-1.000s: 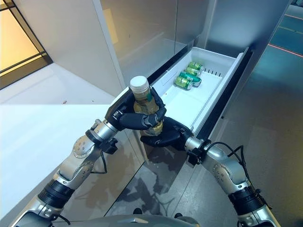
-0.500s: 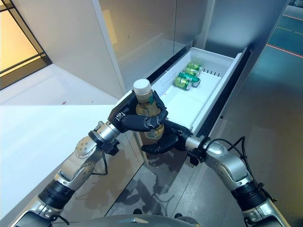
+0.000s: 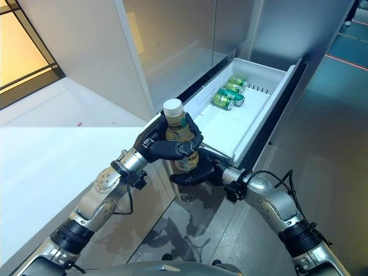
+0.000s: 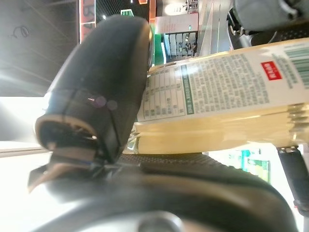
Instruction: Put drinks into fridge and close the fridge
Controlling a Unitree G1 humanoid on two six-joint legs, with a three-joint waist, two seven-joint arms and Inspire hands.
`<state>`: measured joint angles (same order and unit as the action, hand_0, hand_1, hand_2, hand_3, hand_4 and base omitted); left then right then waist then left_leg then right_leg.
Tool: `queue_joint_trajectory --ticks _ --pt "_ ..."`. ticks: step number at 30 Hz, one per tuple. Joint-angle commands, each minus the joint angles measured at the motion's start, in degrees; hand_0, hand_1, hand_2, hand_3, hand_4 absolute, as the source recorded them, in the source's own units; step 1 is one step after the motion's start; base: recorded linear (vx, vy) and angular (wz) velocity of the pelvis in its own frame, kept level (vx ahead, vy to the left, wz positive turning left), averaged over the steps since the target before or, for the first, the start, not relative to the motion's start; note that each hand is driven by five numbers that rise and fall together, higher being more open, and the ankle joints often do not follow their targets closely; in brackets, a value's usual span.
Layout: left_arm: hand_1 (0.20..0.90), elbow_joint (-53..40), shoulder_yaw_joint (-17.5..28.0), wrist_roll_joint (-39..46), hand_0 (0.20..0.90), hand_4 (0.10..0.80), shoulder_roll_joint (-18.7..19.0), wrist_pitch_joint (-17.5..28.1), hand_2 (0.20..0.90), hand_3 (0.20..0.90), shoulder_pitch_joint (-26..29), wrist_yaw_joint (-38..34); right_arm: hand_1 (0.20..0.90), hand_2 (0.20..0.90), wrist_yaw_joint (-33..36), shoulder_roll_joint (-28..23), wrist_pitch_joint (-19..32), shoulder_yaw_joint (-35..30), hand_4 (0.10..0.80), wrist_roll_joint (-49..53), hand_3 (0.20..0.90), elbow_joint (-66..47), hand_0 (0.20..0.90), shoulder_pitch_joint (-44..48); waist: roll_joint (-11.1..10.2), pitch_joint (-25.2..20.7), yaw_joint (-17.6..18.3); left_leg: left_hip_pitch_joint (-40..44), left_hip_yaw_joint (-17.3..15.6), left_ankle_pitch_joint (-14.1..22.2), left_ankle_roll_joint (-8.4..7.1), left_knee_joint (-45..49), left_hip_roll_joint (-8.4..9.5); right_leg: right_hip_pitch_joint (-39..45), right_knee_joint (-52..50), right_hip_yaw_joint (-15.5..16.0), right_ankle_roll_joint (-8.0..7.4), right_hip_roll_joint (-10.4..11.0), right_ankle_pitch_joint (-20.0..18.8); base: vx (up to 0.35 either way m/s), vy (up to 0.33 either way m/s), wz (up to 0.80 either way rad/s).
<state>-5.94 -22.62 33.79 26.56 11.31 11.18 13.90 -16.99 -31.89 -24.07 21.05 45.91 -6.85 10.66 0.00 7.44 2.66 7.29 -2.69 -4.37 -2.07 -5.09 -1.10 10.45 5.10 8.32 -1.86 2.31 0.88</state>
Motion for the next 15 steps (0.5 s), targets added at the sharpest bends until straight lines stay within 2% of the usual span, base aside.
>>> queue_joint_trajectory --ticks 1,5,6,10,13,15 --pt "0.3 -1.3 -0.6 0.3 0.3 0.1 -2.9 6.7 0.3 0.2 6.6 -0.3 0.9 0.9 -1.4 7.5 8.1 -2.9 0.8 8.2 0.9 -7.3 0.9 8.6 -0.9 -3.2 -0.9 2.1 -3.5 7.1 3.12 1.0 3.39 -2.6 -4.6 1.4 -1.16 -3.0 2.7 0.0 0.0 0.0" --pt "0.3 -1.3 -0.3 0.1 0.3 0.1 -2.6 6.2 0.3 0.2 6.4 -0.9 0.9 0.9 -1.2 7.7 8.6 -3.3 0.8 7.2 0.9 -7.6 0.9 8.8 -0.9 -3.2 -1.0 2.0 -3.4 7.2 3.1 1.1 3.46 -2.6 -4.6 1.5 -1.19 -2.9 2.7 0.0 0.0 0.0" --pt "0.3 -1.3 -0.1 0.2 0.3 0.1 -2.4 5.8 0.3 0.2 6.2 -0.9 0.9 0.9 -1.8 7.2 10.1 -3.4 0.8 4.3 0.9 -8.1 0.9 9.0 -0.9 -3.2 -1.0 2.0 -3.3 7.3 3.17 1.2 3.55 -2.6 -4.7 1.4 -1.18 -2.9 2.8 0.0 0.0 0.0" --pt "0.3 -1.1 0.3 0.3 0.3 0.1 -2.6 5.1 0.3 0.2 5.3 -0.1 0.9 0.9 -3.5 6.0 8.4 -3.6 0.8 1.4 0.9 -9.3 0.9 8.9 -0.8 -3.2 -1.0 1.9 -3.3 7.3 3.32 1.4 3.68 -2.7 -4.8 1.3 -1.13 -2.9 2.9 0.0 0.0 0.0" --pt "0.3 -1.0 0.0 0.4 0.3 0.1 -2.6 5.0 0.3 0.2 5.0 0.2 0.9 0.9 -3.7 5.5 9.1 -3.2 0.8 0.7 0.9 -9.2 0.9 8.8 -0.8 -3.2 -1.0 2.0 -3.2 7.4 3.42 1.5 3.77 -2.7 -4.9 1.2 -1.11 -2.9 2.9 0.0 0.0 0.0" --pt "0.3 -0.6 -0.3 0.4 0.3 0.1 -2.9 4.8 0.3 0.2 5.2 0.4 0.9 0.9 -3.2 5.4 11.5 -3.2 0.8 -1.7 0.9 -9.0 0.9 9.4 -0.8 -3.1 -0.9 2.1 -3.1 7.5 3.57 1.5 3.87 -2.8 -5.0 0.9 -1.13 -2.8 2.9 0.0 0.0 0.0"
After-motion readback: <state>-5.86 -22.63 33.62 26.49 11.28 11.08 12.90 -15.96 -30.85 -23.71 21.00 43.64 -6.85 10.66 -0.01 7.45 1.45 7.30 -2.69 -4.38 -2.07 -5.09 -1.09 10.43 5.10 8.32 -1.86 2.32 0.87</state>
